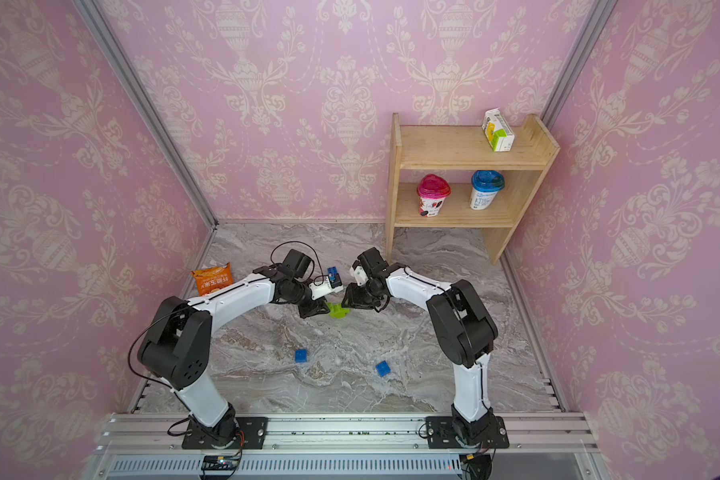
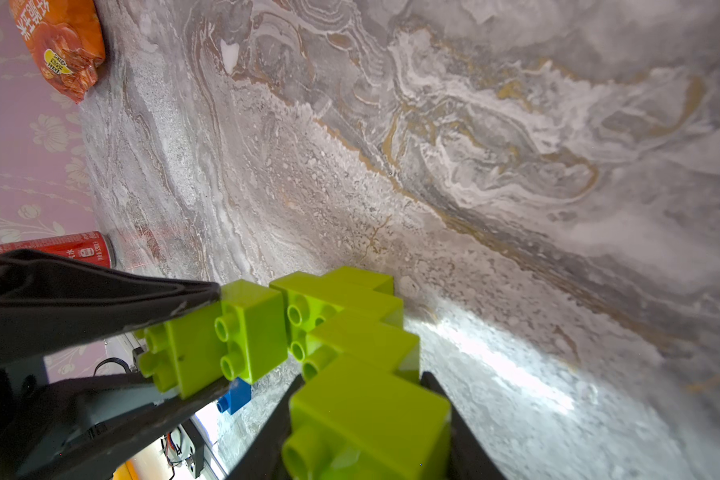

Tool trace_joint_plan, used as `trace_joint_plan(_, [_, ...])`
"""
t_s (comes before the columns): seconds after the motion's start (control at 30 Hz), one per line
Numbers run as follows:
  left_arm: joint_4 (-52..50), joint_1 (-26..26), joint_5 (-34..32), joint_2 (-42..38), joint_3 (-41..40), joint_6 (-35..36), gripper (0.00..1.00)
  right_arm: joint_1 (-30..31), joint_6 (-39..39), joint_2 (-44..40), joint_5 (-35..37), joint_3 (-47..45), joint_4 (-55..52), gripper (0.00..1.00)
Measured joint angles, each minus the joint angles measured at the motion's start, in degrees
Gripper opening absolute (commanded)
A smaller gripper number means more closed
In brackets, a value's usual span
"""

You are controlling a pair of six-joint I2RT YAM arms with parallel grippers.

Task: Assemble the letter v with lego
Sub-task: Assemble the lego brick with the lego brick.

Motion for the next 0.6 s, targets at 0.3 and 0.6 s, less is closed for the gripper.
trace_joint_plan(0.3, [2.12, 0.37, 0.44, -0.83, -1.97, -0.04, 0.27, 0.00, 0.00, 0.00, -0.04, 0.00, 0.04, 0.43])
trace_joint_plan(0.6, [3.98, 0.42, 0.42, -2.01, -3.87, -0.96, 0.26, 0.09, 0.00, 0.00, -0.02, 0.00, 0.22, 0.43])
